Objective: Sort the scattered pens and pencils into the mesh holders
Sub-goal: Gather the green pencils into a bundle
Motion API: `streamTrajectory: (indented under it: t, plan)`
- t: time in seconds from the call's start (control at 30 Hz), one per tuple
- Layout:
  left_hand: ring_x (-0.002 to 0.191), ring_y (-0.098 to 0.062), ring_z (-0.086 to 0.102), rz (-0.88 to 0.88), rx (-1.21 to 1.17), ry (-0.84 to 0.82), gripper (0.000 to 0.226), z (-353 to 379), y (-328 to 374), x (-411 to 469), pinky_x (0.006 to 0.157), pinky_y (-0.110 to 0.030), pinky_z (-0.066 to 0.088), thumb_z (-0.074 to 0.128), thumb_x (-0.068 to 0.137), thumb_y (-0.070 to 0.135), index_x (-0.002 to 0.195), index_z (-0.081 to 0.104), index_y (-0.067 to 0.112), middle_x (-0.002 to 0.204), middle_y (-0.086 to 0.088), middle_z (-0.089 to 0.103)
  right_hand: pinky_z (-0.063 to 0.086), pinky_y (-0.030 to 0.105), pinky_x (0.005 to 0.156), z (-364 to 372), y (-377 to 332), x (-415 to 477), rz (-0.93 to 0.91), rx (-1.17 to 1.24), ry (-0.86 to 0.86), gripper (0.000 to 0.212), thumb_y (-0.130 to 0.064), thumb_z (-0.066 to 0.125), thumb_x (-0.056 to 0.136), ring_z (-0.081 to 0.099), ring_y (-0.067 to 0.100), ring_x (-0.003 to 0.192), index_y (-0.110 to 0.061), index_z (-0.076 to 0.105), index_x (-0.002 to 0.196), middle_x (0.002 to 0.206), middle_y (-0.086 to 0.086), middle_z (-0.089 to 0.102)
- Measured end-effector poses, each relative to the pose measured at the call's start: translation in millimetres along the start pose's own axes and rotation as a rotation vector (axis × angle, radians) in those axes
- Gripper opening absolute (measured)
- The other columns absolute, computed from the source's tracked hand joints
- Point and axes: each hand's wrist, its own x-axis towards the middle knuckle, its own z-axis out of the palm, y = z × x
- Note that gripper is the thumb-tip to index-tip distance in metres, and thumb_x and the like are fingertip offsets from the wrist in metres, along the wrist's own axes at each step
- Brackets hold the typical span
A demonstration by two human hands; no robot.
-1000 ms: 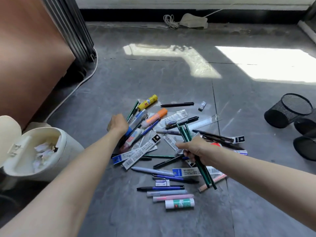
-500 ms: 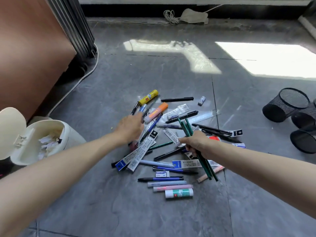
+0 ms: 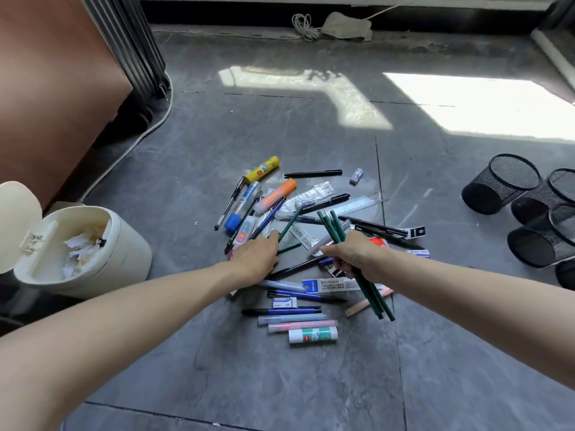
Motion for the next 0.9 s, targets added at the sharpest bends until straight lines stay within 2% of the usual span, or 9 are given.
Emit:
streamTrajectory:
  t: [0.1,0.23,0.33,0.4,0.47,0.57,0.67,0.77,0.9]
  plan:
    - [0.101,-0.038,0.057,-0.002,0.061,-0.058,0.017,-3,1,5,0.07,-0.038,0.039,0.045,0.095,0.016,0.108,0.046,0.005,0.111,-0.019,0.059,0.029,0.019,0.035,-4,4,2,0.019,-0.009,0.029,0.021,-0.014,0.063,0.089,0.035,0.011,0.036,-0.006,0.055,0.072,0.052,0.006,0.047]
    - [0.097,-0.04,0.055,0.033,0.04,0.008,0.015,-14,4,6,0.071,-0.042,0.037,0.034,0.092,0.005,0.103,0.044,0.005,0.108,-0.022,0.059,0.029,0.02,0.037,-6,6,0,0.024,0.11,0.009,0.024,-0.016,0.064,0.089,0.034,0.011,0.039,-0.008,0.062,0.067,0.053,0.005,0.045]
    - [0.08,-0.036,0.049,-0.019,-0.216,0.137,0.007,-27,12,7,0.067,-0.042,0.037,0.033,0.092,0.013,0.09,0.036,0.008,0.09,-0.019,0.055,0.029,0.02,0.038,-5,4,-4,-0.021,0.275,-0.04,0.026,-0.03,0.065,0.088,0.033,0.009,0.039,-0.009,0.07,0.074,0.054,0.003,0.043]
    - [0.075,-0.031,0.049,0.03,-0.371,0.222,0.015,-37,21,12,0.067,-0.041,0.043,0.032,0.089,0.02,0.093,0.04,0.008,0.085,-0.011,0.053,0.03,0.02,0.038,-4,0,-8,-0.056,0.349,-0.058,0.038,-0.039,0.065,0.086,0.033,0.008,0.038,-0.001,0.065,0.092,0.052,0.001,0.046]
    - [0.072,-0.026,0.05,0.094,-0.503,0.246,0.023,-49,33,15,0.066,-0.041,0.047,0.034,0.086,0.023,0.098,0.046,0.007,0.086,-0.009,0.053,0.03,0.019,0.038,-2,-9,-12,-0.096,0.385,-0.069,0.045,-0.044,0.064,0.085,0.035,0.007,0.04,-0.002,0.062,0.099,0.054,0.002,0.052]
    - [0.053,-0.017,0.038,0.066,-0.947,0.066,0.019,-69,53,13,0.045,-0.028,0.036,0.039,0.095,0.018,0.081,0.045,0.006,0.068,-0.007,0.045,0.028,0.017,0.034,3,-23,-18,-0.122,0.466,-0.081,0.043,-0.053,0.061,0.083,0.034,0.006,0.039,-0.01,0.059,0.087,0.058,0.0,0.046]
    - [0.039,-0.01,0.031,-0.024,-1.346,-0.086,0.028,-79,66,12,0.034,-0.019,0.027,0.04,0.098,0.013,0.07,0.043,0.01,0.051,-0.003,0.038,0.028,0.015,0.032,4,-30,-22,-0.127,0.519,-0.105,0.049,-0.06,0.055,0.082,0.034,0.007,0.036,-0.013,0.055,0.071,0.055,0.001,0.048]
    - [0.041,-0.009,0.033,-0.132,-1.489,-0.071,0.022,-77,70,8,0.033,-0.017,0.03,0.048,0.094,0.007,0.072,0.047,0.007,0.054,-0.004,0.042,0.028,0.015,0.033,-3,-28,-28,-0.124,0.503,-0.117,0.044,-0.054,0.057,0.085,0.033,0.008,0.033,-0.013,0.055,0.067,0.045,-0.001,0.044]
    - [0.041,-0.009,0.036,-0.165,-1.433,-0.071,0.015,-73,71,-2,0.039,-0.019,0.035,0.054,0.094,0.014,0.08,0.051,0.008,0.056,-0.002,0.044,0.026,0.019,0.036,-11,-21,-33,-0.158,0.42,-0.07,0.033,-0.039,0.066,0.084,0.026,0.008,0.038,-0.006,0.066,0.089,0.042,-0.003,0.036]
